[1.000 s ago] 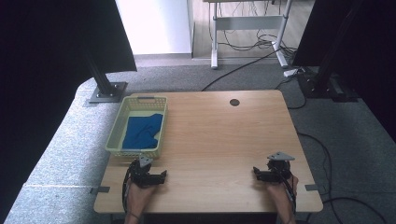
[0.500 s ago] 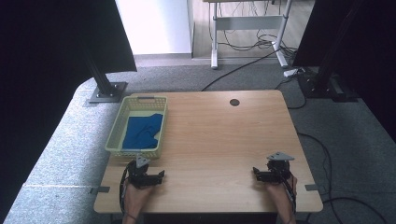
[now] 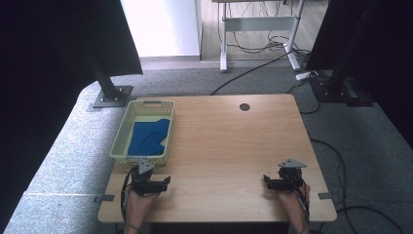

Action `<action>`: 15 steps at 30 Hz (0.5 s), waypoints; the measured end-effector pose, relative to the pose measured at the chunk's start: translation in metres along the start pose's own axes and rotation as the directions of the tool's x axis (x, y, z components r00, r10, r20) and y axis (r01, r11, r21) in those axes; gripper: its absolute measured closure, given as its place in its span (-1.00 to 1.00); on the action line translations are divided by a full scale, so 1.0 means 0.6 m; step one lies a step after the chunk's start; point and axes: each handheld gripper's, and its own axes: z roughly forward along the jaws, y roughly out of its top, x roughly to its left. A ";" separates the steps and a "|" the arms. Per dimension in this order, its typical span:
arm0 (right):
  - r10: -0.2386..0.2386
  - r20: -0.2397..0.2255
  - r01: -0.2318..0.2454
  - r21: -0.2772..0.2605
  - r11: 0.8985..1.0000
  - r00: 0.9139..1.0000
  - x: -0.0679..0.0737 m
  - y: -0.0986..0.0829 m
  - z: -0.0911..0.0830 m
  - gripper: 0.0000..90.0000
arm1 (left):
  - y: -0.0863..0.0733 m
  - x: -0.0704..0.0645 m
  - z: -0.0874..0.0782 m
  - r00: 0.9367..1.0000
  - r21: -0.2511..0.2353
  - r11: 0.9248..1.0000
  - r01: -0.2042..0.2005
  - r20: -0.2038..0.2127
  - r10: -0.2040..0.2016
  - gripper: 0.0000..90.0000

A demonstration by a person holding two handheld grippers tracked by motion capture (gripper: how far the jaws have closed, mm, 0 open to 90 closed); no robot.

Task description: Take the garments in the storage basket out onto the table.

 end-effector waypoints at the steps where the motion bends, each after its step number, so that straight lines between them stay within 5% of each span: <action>1: -0.001 -0.001 0.001 0.000 1.000 1.000 0.000 0.000 0.000 -0.80 | 0.002 0.000 -0.003 1.000 0.000 1.000 -0.002 -0.002 0.002 -0.85; 15: -0.007 -0.006 0.007 0.001 1.000 1.000 0.001 0.000 0.000 -0.80 | 0.040 0.008 -0.040 1.000 -0.003 1.000 -0.013 0.008 0.013 -0.85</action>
